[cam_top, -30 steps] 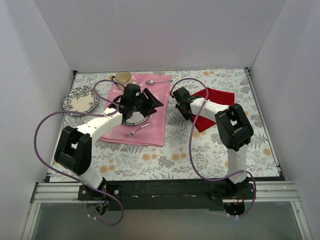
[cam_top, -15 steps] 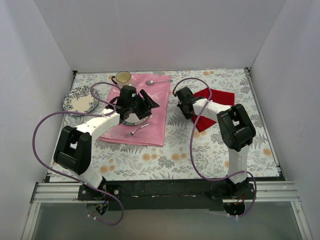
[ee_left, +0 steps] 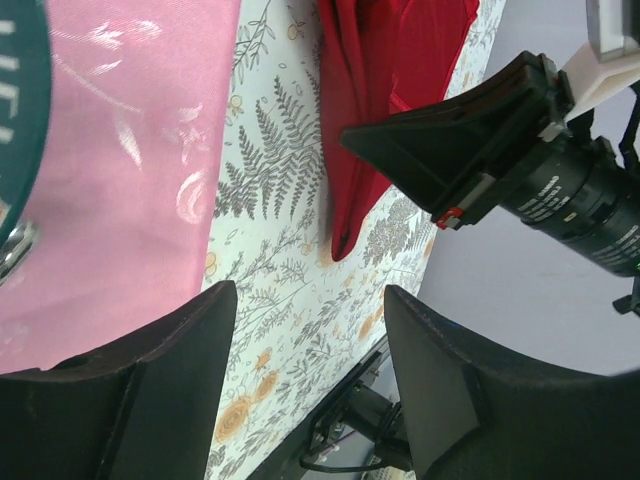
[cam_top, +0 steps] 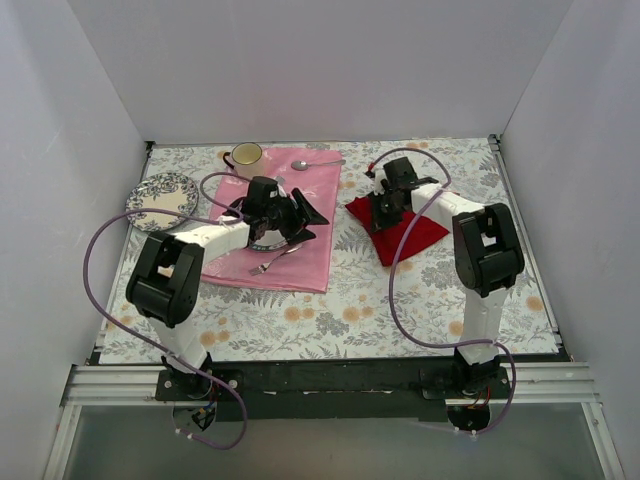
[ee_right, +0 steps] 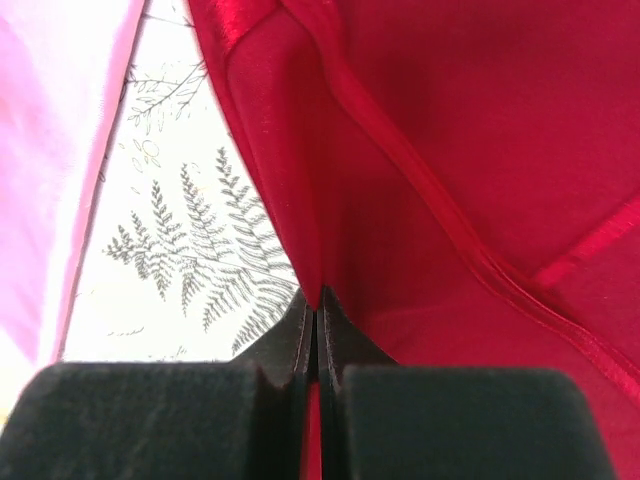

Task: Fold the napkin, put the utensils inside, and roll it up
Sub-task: Roll the napkin with the utensil

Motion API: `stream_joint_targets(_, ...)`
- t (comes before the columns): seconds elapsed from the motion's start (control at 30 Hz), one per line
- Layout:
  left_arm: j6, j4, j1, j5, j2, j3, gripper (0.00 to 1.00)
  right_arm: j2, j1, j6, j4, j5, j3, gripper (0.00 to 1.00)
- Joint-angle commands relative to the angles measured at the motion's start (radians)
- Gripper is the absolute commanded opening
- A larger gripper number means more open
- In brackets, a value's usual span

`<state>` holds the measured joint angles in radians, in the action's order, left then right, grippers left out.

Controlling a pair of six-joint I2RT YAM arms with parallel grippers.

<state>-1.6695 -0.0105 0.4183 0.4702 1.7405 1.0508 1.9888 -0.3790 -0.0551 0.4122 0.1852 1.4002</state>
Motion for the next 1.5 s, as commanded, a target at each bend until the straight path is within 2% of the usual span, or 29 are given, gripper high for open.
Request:
stream_joint_targets(0.0,-0.009,0.063,0.023,0.088,0.059,0.092,0.58,0.001,0.080,-0.040,-0.021,0.245,0.028,0.01)
stream_joint_targets(0.4,-0.065,0.112,0.135,0.105,0.269,0.282,0.53,0.077,0.247,0.001,-0.023,0.493,0.036,0.01)
stream_joint_targets(0.8,-0.136,0.207,0.152,0.177,0.427,0.426,0.49,0.195,0.307,0.072,0.026,0.589,0.109,0.01)
stream_joint_targets(1.03,-0.141,0.253,0.160,0.216,0.539,0.558,0.40,0.254,0.322,0.104,0.045,0.622,0.131,0.01)
stream_joint_targets(1.27,-0.156,0.262,0.160,0.228,0.628,0.638,0.24,0.281,0.347,0.098,0.045,0.642,0.148,0.01)
stream_joint_targets(1.47,-0.164,0.274,0.160,0.222,0.675,0.681,0.22,0.301,0.348,0.100,0.056,0.649,0.160,0.01)
